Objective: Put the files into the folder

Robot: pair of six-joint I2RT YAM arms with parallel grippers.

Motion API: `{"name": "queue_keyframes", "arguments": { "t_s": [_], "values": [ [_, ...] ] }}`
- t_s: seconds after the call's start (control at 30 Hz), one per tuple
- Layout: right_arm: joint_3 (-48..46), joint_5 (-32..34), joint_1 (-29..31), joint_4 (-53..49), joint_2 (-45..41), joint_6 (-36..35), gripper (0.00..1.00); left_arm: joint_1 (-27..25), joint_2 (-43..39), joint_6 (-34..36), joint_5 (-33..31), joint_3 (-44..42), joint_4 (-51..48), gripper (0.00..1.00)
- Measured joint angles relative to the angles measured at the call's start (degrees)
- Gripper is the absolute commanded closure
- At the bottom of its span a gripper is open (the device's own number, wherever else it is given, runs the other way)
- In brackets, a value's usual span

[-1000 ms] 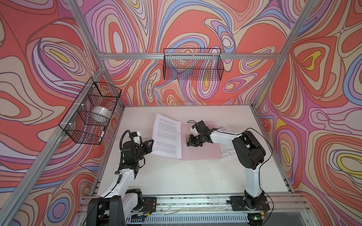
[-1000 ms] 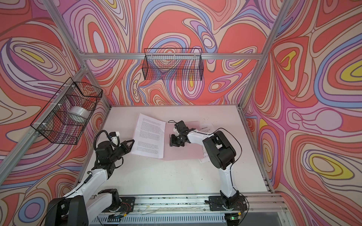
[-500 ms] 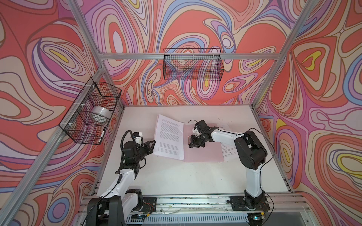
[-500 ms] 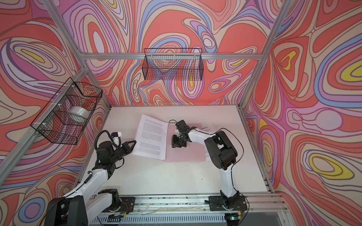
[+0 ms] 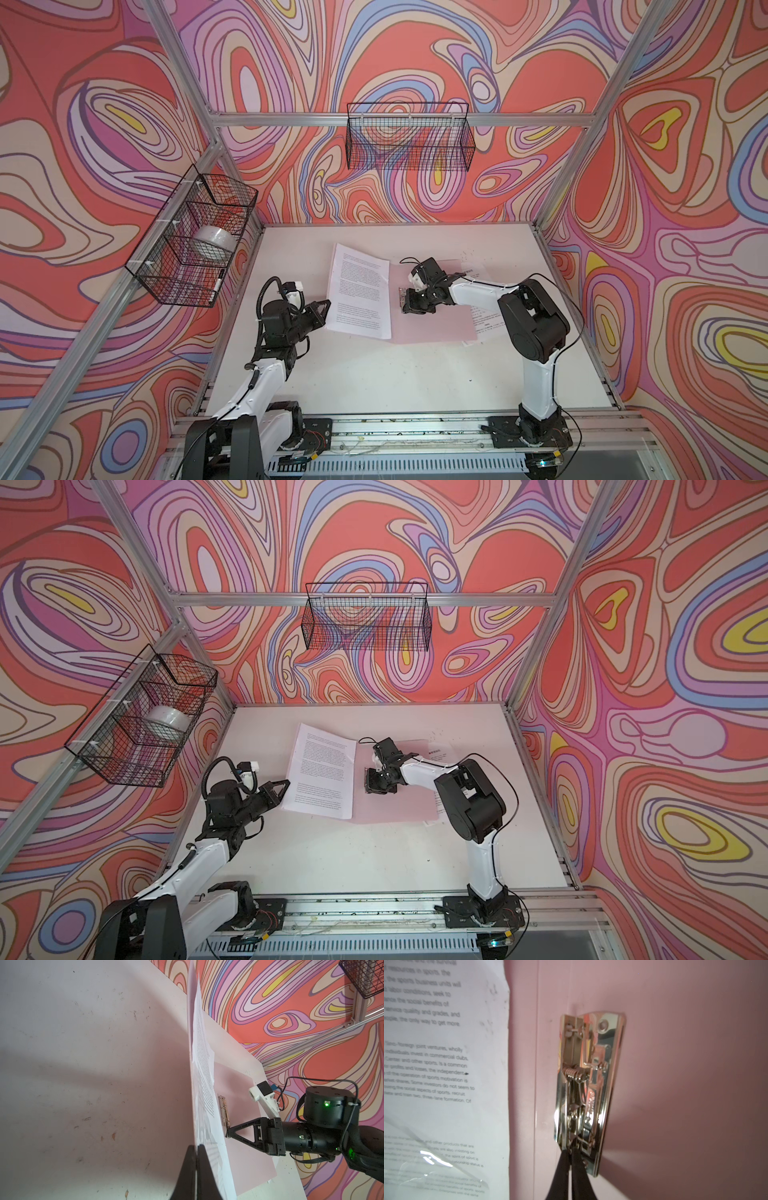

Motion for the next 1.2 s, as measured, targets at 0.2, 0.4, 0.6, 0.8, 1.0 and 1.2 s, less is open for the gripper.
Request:
{"name": "queue_keyframes", "arguments": {
  "t_s": [0.2, 0.4, 0.6, 0.8, 1.0, 1.2],
  "values": [
    [-0.2, -2.29, -0.59, -0.35, -1.44, 2.29, 1.0, 0.0, -0.15, 0.39, -0.04, 0.0, -0.04, 1.0],
    [0.66, -3.72, -0.79, -3.54, -3.56, 4.2, 0.93, 0.07, -0.85, 0.5, -0.22, 0.0, -0.17, 1.0],
    [0.63, -6.75, -1.55, -2.6, -7.3, 7.21, 0.73, 0.11, -0.87, 0.59, -0.57, 0.0, -0.15, 1.0],
    [1.84, -7.02, -2.89, -3.17, -11.41, 6.56, 0.92, 0.13, -1.38, 0.59, -1.09, 0.0, -0.35, 1.0],
    [-2.05, -6.12, -3.19, -2.91, -12.0, 7.43, 0.9, 0.13, -6.14, 0.85, -2.97, -0.7, -1.73, 1.0],
    [-9.31, -6.16, -2.34, -1.97, -12.02, 9.33, 0.88, 0.15, -7.76, 1.03, -4.7, -1.7, -2.21, 1.0]
  ]
}}
